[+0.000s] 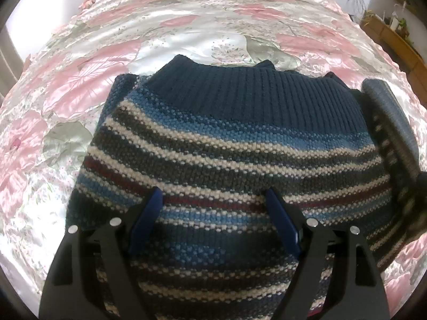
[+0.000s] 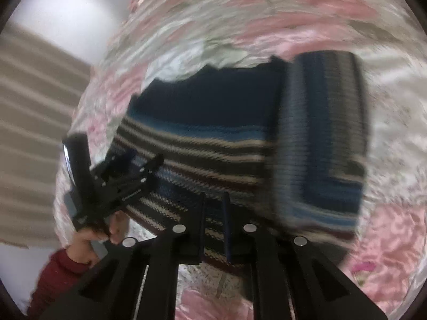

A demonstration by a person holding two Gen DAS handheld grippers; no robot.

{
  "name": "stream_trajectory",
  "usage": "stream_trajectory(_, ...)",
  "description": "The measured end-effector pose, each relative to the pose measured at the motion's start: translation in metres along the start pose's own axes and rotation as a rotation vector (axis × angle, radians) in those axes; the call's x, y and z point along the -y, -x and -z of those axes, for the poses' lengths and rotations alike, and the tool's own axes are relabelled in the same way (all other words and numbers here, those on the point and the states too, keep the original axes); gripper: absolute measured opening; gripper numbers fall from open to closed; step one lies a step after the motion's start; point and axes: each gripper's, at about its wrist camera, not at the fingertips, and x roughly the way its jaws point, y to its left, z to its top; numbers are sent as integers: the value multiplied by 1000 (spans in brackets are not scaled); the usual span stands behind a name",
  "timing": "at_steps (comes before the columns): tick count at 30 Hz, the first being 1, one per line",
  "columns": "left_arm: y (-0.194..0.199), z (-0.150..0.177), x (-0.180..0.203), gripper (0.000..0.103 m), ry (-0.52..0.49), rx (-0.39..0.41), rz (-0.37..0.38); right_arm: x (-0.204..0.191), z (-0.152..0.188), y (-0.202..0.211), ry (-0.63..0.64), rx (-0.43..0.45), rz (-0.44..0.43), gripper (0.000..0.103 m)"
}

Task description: Fold small clothes

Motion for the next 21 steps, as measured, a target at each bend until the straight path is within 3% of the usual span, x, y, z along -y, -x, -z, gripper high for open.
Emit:
stream_trajectory(6, 9, 3, 4, 79, -4, 9, 1, 17, 6, 30, -29, 66, 5, 25)
stream_trajectory(9, 21, 2, 19, 79, 4, 10, 57, 40, 13, 58, -62, 113, 21, 30)
stream_trajectory(11, 30, -1, 37, 79, 11, 6, 120, 60, 21, 77, -80, 143, 34, 39)
stream_trajectory(14, 40, -8, 72, 84, 9, -14, 228, 86, 33, 89, -105, 159, 71, 39)
stream_trajectory(17, 41, -16, 108, 88, 22, -55, 340, 116, 43, 81, -137, 118, 172, 39)
stream_trajectory(21, 28, -25, 143, 90, 75, -127, 419, 144, 56, 55, -178, 58, 194, 39)
